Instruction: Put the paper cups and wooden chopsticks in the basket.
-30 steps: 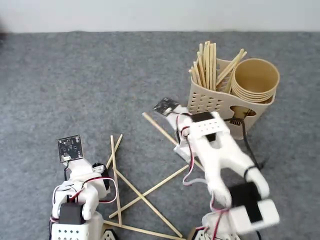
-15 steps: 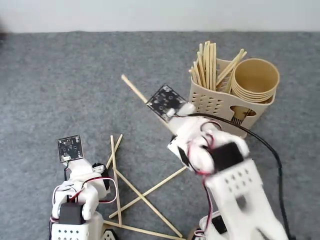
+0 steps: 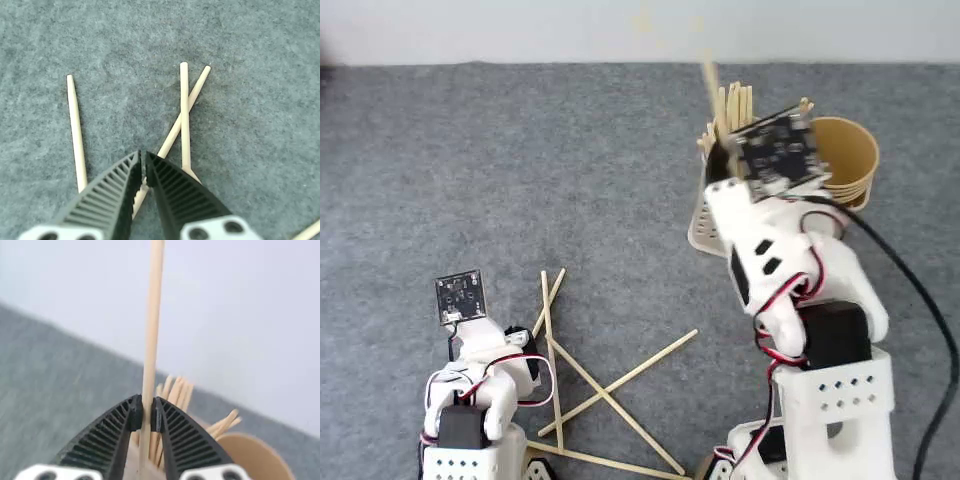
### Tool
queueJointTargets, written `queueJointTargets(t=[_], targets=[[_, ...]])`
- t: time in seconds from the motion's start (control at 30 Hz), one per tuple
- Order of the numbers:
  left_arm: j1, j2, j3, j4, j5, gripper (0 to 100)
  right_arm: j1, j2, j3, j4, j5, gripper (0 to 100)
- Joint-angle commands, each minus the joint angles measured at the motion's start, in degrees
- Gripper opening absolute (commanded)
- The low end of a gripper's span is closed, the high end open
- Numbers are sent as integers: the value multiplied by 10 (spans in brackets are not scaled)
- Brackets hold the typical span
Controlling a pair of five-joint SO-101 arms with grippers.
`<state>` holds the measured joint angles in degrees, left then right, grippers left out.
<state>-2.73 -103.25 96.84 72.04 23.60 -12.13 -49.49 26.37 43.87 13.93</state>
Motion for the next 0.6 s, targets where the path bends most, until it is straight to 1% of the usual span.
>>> queueJointTargets(t=[0.0,0.1,0.23,0.33,0.47,0.57], targets=[[1,-7,-5,2,-3,14,22,-15,38,-123,-10,8],[1,-7,-5,2,-3,14,36,-14,120,-233,-9,8],[1,-7,-5,2,-3,14,48,-14,206,-323,-9,8],[1,-7,-5,2,-3,14,50,-13,236,-348,-10,8],[1,-7,-5,2,-3,14,49,-13,244,-350,-11,8],[1,-7,-5,2,-3,14,50,-13,249,-347,-43,9]])
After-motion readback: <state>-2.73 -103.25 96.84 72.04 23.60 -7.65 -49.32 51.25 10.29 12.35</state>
